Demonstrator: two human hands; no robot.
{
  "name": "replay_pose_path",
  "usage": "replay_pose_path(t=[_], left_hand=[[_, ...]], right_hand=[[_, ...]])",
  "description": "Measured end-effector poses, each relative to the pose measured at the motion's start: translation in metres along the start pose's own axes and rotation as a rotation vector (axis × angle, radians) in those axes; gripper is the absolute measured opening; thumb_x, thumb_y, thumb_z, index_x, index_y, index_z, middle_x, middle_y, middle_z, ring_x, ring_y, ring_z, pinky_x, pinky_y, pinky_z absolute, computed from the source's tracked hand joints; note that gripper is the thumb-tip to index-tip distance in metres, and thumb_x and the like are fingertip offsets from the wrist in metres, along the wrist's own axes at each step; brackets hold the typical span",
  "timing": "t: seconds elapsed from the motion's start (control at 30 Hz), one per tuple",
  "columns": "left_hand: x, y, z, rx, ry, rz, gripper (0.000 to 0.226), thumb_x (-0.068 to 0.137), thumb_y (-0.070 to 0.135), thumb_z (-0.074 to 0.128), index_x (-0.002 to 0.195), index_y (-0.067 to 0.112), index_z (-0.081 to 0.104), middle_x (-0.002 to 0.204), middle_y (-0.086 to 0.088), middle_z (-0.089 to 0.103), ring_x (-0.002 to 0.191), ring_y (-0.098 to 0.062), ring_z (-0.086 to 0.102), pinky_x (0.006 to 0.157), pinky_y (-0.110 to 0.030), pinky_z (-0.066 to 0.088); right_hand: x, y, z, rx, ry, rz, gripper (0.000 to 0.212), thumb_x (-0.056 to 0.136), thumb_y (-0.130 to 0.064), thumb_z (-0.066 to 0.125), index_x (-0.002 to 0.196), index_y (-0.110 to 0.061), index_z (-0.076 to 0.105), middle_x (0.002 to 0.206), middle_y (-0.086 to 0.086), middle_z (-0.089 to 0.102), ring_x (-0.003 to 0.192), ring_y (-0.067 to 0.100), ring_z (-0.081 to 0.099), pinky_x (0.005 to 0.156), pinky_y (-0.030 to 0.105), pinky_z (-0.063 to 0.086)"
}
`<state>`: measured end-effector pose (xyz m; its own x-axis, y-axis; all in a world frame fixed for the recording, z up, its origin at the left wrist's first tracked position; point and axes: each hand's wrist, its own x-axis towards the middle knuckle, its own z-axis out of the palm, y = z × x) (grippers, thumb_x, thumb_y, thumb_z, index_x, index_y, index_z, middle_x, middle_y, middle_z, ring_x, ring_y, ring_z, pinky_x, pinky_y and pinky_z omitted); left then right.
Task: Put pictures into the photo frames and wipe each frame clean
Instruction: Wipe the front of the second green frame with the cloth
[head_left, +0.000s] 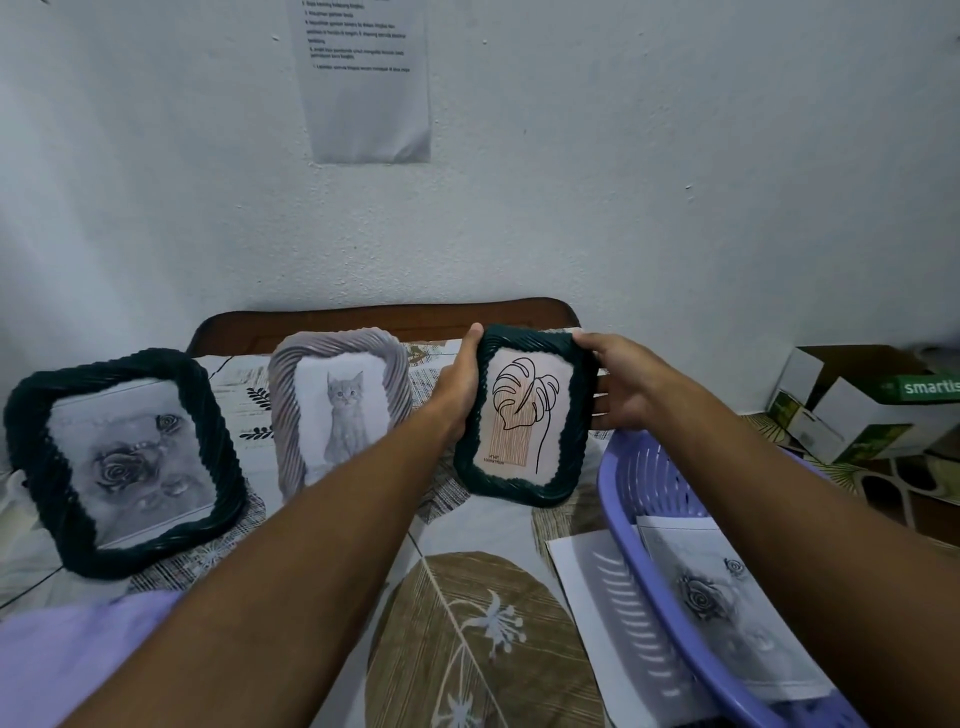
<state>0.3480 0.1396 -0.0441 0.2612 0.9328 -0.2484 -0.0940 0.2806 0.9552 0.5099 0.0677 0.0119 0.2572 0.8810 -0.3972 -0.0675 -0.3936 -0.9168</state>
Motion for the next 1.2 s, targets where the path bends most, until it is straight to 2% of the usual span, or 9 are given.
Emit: replay_pose_path(t=[0.13, 0.27, 0.37, 0.47, 0.57, 0.73, 0.87, 1.03, 1.2], left_hand=[[0.002, 0.000, 0.000, 0.095, 0.125, 0.038, 0.092, 0.059, 0.089, 0.043, 0.103, 0.012, 0.068, 0.093, -0.012, 0.073, 0.090, -0.033, 0.068, 0.089, -0.050, 0.053], [-0.016, 0.012, 0.008, 0.267, 0.335, 0.228, 0.058, 0.094, 0.060, 0.037, 0.079, 0.009, 0.060, 0.084, -0.010, 0.065, 0.084, -0.028, 0.061, 0.081, -0.038, 0.049], [-0.025, 0.017, 0.013, 0.338, 0.378, 0.373, 0.048, 0.101, 0.049, 0.029, 0.090, 0.014, 0.060, 0.085, -0.001, 0.059, 0.087, -0.019, 0.054, 0.077, -0.032, 0.040], [-0.038, 0.024, 0.015, 0.354, 0.347, 0.502, 0.051, 0.102, 0.047, 0.025, 0.124, 0.012, 0.057, 0.119, -0.006, 0.059, 0.106, -0.013, 0.047, 0.089, -0.028, 0.034], [-0.058, 0.028, 0.013, 0.455, 0.341, 0.672, 0.050, 0.103, 0.043, 0.028, 0.132, 0.010, 0.052, 0.133, -0.010, 0.054, 0.117, -0.011, 0.044, 0.094, -0.026, 0.032], [-0.117, 0.016, -0.005, 0.458, 0.116, 0.687, 0.027, 0.099, 0.031, 0.048, 0.109, 0.011, 0.063, 0.099, -0.004, 0.066, 0.093, -0.017, 0.062, 0.073, -0.024, 0.048], [-0.168, -0.033, -0.009, 0.562, -0.103, 0.479, 0.015, 0.095, 0.020, 0.055, 0.104, 0.011, 0.064, 0.094, -0.004, 0.067, 0.088, -0.018, 0.063, 0.070, -0.023, 0.049], [-0.177, -0.078, 0.009, 0.819, -0.195, 0.361, 0.046, 0.085, 0.026, 0.070, 0.127, 0.010, 0.058, 0.124, -0.006, 0.062, 0.103, -0.017, 0.059, 0.088, -0.031, 0.049], [-0.161, -0.091, 0.016, 1.152, -0.270, 0.229, 0.116, 0.049, 0.083, 0.061, 0.147, 0.030, 0.030, 0.134, -0.012, 0.046, 0.122, -0.029, 0.044, 0.100, -0.045, 0.043]], right_hand=[[-0.002, -0.001, 0.001, -0.001, 0.016, -0.013, 0.033, 0.092, -0.042, 0.053, 0.111, -0.015, 0.057, 0.096, 0.012, 0.063, 0.086, 0.029, 0.060, 0.064, 0.034, 0.046], [-0.006, -0.002, 0.002, -0.018, 0.033, -0.028, 0.037, 0.091, -0.041, 0.056, 0.115, -0.013, 0.058, 0.103, 0.014, 0.064, 0.091, 0.031, 0.062, 0.065, 0.035, 0.049], [-0.011, -0.002, 0.002, -0.044, 0.070, -0.092, 0.037, 0.090, -0.038, 0.059, 0.114, -0.009, 0.058, 0.097, 0.014, 0.064, 0.085, 0.031, 0.063, 0.062, 0.034, 0.050], [-0.019, -0.002, 0.002, -0.201, 0.196, -0.259, 0.035, 0.089, -0.040, 0.061, 0.101, -0.007, 0.060, 0.088, 0.012, 0.064, 0.073, 0.027, 0.063, 0.059, 0.029, 0.046], [-0.035, -0.001, -0.005, -0.423, 0.353, -0.452, 0.039, 0.088, -0.044, 0.061, 0.091, -0.005, 0.062, 0.093, 0.017, 0.067, 0.085, 0.031, 0.064, 0.066, 0.034, 0.045], [-0.090, 0.016, -0.021, -0.575, 0.292, -0.538, 0.027, 0.087, -0.031, 0.066, 0.095, -0.005, 0.067, 0.092, 0.012, 0.068, 0.087, 0.028, 0.063, 0.082, 0.044, 0.052], [-0.136, 0.048, -0.028, -0.688, 0.073, -0.347, 0.022, 0.089, -0.018, 0.065, 0.097, 0.003, 0.066, 0.085, 0.018, 0.063, 0.071, 0.024, 0.057, 0.063, 0.035, 0.049], [-0.171, 0.076, -0.030, -0.790, -0.014, -0.236, 0.034, 0.087, -0.026, 0.069, 0.108, -0.001, 0.062, 0.099, 0.024, 0.064, 0.081, 0.035, 0.065, 0.065, 0.038, 0.056], [-0.181, 0.083, -0.032, -0.765, -0.043, -0.218, 0.039, 0.085, -0.034, 0.070, 0.112, -0.007, 0.061, 0.102, 0.016, 0.063, 0.082, 0.028, 0.065, 0.059, 0.032, 0.056]])
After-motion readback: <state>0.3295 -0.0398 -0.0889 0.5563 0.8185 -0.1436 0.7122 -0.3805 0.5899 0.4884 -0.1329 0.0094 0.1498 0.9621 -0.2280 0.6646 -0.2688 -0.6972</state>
